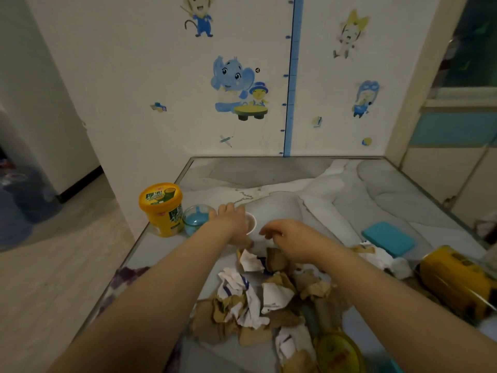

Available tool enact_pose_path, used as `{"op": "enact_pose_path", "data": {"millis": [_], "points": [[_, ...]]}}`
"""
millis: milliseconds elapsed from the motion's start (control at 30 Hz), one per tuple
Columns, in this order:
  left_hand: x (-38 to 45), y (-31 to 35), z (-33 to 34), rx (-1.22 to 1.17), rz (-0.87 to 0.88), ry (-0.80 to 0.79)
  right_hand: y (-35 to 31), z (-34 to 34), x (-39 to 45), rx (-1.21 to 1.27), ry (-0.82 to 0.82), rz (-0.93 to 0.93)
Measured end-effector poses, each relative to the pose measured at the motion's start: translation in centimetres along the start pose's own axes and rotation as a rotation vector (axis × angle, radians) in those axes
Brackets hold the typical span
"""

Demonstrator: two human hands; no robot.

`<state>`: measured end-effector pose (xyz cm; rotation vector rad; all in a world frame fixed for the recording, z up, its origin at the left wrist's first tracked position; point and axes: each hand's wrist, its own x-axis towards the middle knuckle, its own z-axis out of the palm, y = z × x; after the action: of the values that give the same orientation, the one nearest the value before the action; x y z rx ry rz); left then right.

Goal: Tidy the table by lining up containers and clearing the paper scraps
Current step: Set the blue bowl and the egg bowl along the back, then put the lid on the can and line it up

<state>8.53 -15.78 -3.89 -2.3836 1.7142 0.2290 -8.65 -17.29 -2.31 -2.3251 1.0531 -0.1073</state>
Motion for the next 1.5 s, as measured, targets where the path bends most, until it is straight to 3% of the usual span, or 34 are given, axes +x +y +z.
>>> {"op": "enact_pose_path", "data": {"millis": [133, 300, 600, 833, 933, 1167, 1333, 1500], "points": [[-2.1, 1.6, -1.1, 0.068, 0.021, 0.156, -1.3, -0.8, -1.2, -0.08, 0.007, -0.042], [-5.9, 3.8, -2.4, 0.068, 0.065, 0.229, -1.0, -2.5, -3.1, -0.177, 0.036, -0.031], [-12.5, 12.9, -1.3, -0.412, 0.3, 0.169, 2.5, -4.9, -9.8, -0.306, 0.062, 0.102], [-15.6, 16.7, 0.4, -0.601, 0.423, 0.112, 7.1, -5.8, -13.7, -0.341, 0.069, 0.226], [-16.3, 17.2, 1.3, -0.53, 0.432, 0.088, 8.9, -6.2, -15.3, -0.425, 0.091, 0.272], [-17.7, 15.4, 2.8, -0.262, 0.418, 0.027, 12.7, -6.9, -18.0, -0.624, 0.321, 0.49], [-18.1, 14.5, 3.0, -0.177, 0.411, 0.003, 15.4, -7.1, -18.3, -0.578, 0.278, 0.685], [-18.7, 14.4, 3.0, -0.183, 0.426, 0.022, 16.4, -6.3, -18.4, -0.495, 0.224, 0.722]]}}
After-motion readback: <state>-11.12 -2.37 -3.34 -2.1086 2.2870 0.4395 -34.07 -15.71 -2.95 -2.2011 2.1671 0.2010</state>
